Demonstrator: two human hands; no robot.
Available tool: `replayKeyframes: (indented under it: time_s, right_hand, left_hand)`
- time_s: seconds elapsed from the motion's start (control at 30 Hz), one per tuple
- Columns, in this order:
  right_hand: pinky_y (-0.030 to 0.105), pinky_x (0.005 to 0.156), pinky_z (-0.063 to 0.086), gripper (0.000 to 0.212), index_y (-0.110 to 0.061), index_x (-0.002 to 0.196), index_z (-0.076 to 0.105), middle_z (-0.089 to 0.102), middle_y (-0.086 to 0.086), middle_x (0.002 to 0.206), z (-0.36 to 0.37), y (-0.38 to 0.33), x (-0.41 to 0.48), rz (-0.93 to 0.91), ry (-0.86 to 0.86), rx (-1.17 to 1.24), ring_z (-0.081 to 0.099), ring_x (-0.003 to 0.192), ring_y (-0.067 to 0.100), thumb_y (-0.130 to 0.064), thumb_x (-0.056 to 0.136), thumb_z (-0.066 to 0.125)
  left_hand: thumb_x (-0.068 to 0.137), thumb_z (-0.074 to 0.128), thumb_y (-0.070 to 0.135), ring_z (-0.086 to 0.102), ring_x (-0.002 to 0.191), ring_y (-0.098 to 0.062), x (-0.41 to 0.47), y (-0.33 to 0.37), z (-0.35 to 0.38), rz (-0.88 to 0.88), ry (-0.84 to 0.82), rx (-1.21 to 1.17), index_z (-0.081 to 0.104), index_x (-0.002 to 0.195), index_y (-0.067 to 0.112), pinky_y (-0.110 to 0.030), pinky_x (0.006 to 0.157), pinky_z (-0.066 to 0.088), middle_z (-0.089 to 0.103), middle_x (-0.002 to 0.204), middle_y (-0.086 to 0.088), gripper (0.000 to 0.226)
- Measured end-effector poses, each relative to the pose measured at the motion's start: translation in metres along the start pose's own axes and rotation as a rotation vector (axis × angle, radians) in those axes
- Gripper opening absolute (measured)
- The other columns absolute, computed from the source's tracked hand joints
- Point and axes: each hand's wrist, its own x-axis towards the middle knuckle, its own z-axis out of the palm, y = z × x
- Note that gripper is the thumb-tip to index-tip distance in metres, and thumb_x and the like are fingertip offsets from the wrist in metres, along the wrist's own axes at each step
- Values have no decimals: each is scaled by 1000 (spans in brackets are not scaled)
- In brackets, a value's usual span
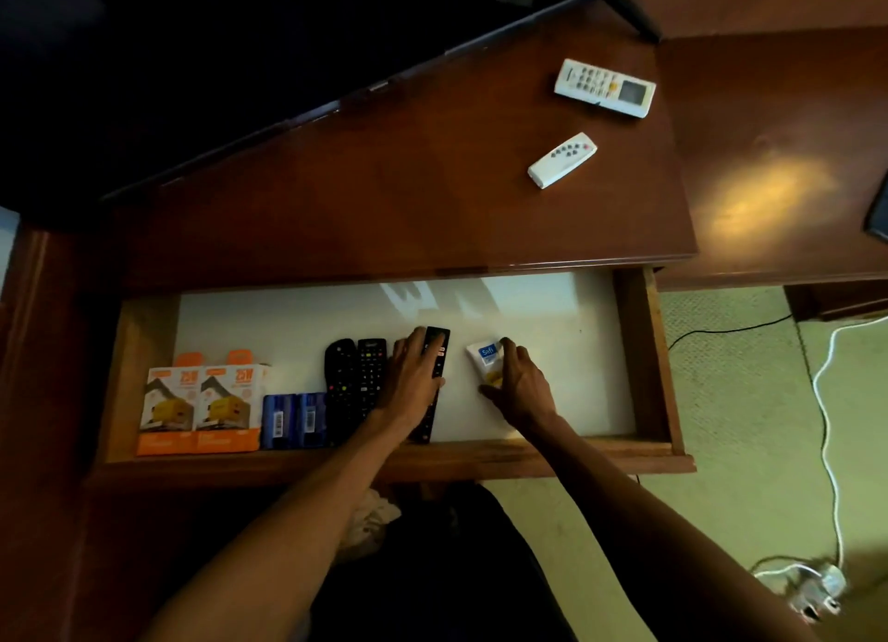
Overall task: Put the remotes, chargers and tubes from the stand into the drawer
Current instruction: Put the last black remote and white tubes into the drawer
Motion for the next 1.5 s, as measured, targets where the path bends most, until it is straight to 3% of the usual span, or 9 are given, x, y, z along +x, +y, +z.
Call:
replayKeyframes:
  time_s: [0.1,0.17,0.4,0.7,0.93,1.17,1.33,1.5]
  right_hand:
    - [44,90,53,87,-14,148,27,46,15,136,-1,3,2,-10,-41,22,56,113,34,-33,79,77]
    - [44,94,51,86,-15,148,31,44,15,139,-3,7,3,-12,-76,50,55,116,35,-30,78,78]
    - [38,98,46,90,-13,150,31,43,19,134,9,-6,3,-78,-141,154,54,114,36,-17,75,81]
    - [45,98,49,81,-9,151,27,38,19,140,43,-36,1,-203,-210,139,56,114,35,-17,85,73]
    - [47,89,53,86,-14,144,35,47,16,125,61,-45,0,-145,-146,277,60,101,33,-15,72,83]
    - [45,88,53,95,-11,146,31,48,18,126,69,-48,3,-92,-126,320,60,101,35,-19,69,86]
    - [49,89,52,87,-12,143,36,46,18,129,56,-46,-1,-111,-167,225,61,100,35,-31,73,83]
    - [44,89,51,72,-13,141,40,54,13,130,13,-48,-13,-121,-134,99,61,107,30,-54,86,61]
  left_hand:
    - [74,79,32,12,147,-30,14,-13,-15,122,-146,154,16,153,24,-54,114,24,8,163,-4,101]
    - [70,81,35,7,149,-29,22,-18,-24,136,-230,196,12,154,22,-54,116,18,9,163,-3,109]
    - [64,83,43,20,144,-29,15,-40,-32,54,-138,280,28,149,13,-47,111,24,36,153,-6,105]
    - [68,83,39,18,145,-30,5,-55,-41,-9,-127,274,27,149,13,-49,113,22,33,155,-6,102]
    - [73,79,36,14,147,-29,0,-61,-39,-7,-154,224,22,151,13,-48,114,22,23,159,-5,99]
    - [71,80,38,19,145,-29,5,-66,-36,19,-156,216,28,149,12,-49,112,26,29,157,-6,97]
    - [83,69,42,21,144,-29,0,-61,-47,19,-134,148,24,150,12,-50,113,28,27,158,-7,86]
    - [92,58,40,47,130,-30,-19,-45,-72,18,-81,-152,37,147,18,-47,103,44,50,144,-8,63]
